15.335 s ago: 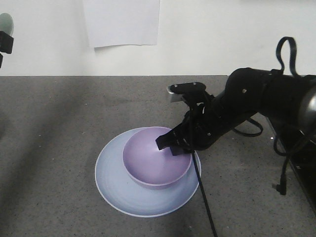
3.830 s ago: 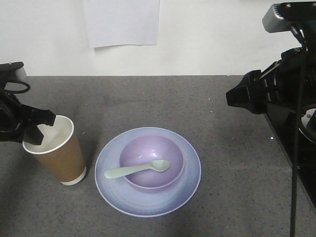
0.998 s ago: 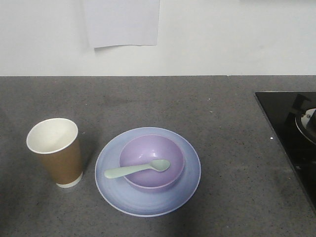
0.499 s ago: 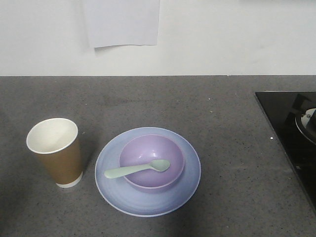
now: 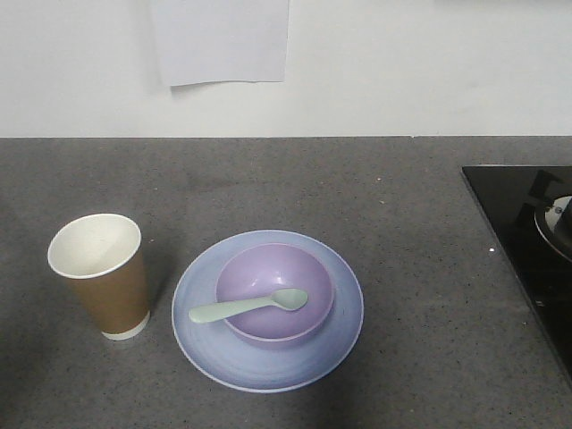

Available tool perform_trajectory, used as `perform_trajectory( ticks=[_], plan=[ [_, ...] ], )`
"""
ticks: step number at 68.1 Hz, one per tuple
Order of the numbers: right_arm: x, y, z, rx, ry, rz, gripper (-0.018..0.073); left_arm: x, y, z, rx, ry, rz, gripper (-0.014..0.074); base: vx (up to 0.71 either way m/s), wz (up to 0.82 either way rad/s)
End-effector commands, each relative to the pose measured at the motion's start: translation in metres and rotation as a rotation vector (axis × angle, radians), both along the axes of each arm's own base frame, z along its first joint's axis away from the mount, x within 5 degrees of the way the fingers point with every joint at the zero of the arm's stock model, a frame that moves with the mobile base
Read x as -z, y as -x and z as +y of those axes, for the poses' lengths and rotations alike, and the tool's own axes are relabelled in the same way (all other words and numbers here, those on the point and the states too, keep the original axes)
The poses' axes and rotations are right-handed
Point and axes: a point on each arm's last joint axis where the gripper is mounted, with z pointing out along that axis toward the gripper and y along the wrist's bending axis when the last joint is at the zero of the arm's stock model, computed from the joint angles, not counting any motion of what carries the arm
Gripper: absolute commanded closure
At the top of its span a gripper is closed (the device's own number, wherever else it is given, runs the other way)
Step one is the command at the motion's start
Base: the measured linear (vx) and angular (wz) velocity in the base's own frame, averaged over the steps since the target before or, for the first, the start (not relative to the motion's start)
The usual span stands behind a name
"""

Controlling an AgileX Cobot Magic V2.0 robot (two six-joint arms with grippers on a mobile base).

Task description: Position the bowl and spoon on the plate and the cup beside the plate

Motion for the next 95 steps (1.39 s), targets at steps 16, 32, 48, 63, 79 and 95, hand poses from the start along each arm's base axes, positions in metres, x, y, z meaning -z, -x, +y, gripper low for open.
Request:
perform_trajectory(
  ticks=[16, 32, 48, 63, 79, 95],
  plan=[
    [-0.013, -0.003, 0.000, -0.001, -0.003, -0.091, 0.0570, -0.012, -0.002, -0.001, 0.000, 0.020, -0.077, 0.0603, 0.00, 0.00],
    [-0.013, -0.003, 0.000, -0.001, -0.003, -0.091, 0.0570, -0.013, -0.003, 0.000, -0.006, 0.016, -0.096, 0.0603, 0.00, 0.00],
    [-0.013, -0.003, 0.000, -0.001, -0.003, -0.091, 0.0570, 0.010, 0.003, 0.001, -0.025, 0.063, -0.273, 0.0603, 0.00, 0.00],
    [-0.013, -0.003, 0.000, -0.001, -0.003, -0.091, 0.0570, 0.063, 0.013, 0.005, -0.049, 0.044, -0.412, 0.0603, 0.00, 0.00],
    [-0.013, -0.003, 0.000, -0.002, -0.004, -0.092, 0.0570, 0.097, 0.019, 0.008, -0.058, -0.018, -0.529, 0.0603, 0.00, 0.00],
    [-0.013, -0.003, 0.000, -0.001, -0.004, -0.092, 0.0570, 0.115, 0.014, 0.011, -0.134, 0.026, -0.511, 0.0603, 0.00, 0.00]
  ],
)
